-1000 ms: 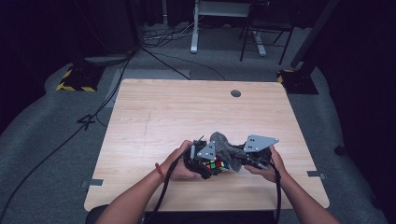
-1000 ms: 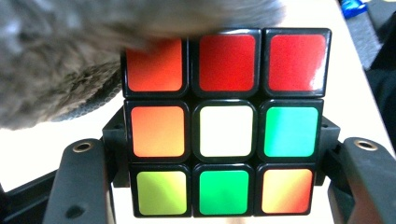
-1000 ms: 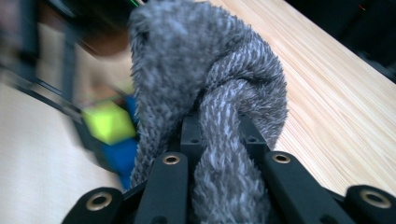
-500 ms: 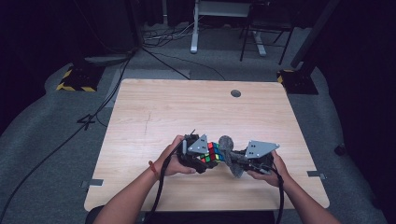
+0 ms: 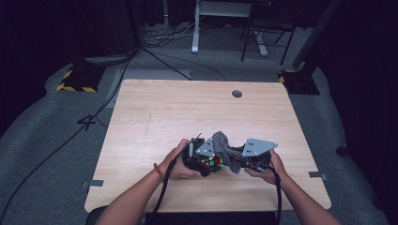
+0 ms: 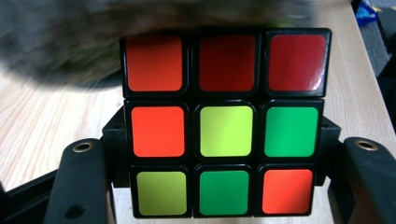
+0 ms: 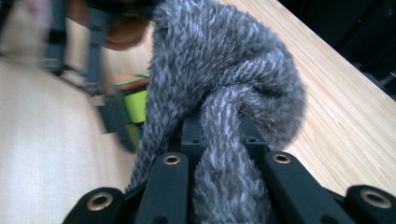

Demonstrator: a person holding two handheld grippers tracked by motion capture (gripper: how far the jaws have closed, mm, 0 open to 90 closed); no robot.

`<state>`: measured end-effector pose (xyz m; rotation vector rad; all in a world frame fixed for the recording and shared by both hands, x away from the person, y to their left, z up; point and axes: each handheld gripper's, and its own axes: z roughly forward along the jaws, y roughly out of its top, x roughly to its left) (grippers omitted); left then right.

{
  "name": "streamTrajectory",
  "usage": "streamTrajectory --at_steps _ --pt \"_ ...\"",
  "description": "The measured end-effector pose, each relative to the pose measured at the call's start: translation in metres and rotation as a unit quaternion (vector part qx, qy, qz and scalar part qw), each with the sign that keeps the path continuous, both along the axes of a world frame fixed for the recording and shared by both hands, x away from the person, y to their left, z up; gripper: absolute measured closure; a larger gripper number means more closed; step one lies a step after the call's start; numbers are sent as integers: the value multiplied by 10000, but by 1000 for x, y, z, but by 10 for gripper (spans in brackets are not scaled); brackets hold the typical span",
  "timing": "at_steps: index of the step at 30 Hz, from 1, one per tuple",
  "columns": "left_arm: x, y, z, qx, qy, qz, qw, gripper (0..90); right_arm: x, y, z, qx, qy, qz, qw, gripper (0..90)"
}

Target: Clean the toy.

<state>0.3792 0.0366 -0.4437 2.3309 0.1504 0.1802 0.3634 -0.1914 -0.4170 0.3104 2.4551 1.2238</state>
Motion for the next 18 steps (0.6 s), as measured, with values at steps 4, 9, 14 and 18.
streamTrajectory --at_steps 4,9,14,18 --pt "-4 2 6 -79 -91 -38 9999 336 8 -7 -5 -105 167 -124 9997 777" --pt "-2 9 12 -183 -106 39 9998 336 4 -13 -9 -200 283 -62 9994 777" --pt "3 13 10 -138 -85 178 9997 336 -8 -10 -4 -77 239 236 9994 776" --pt "3 7 4 20 -76 141 9999 336 -14 -1 4 128 136 395 9990 774"
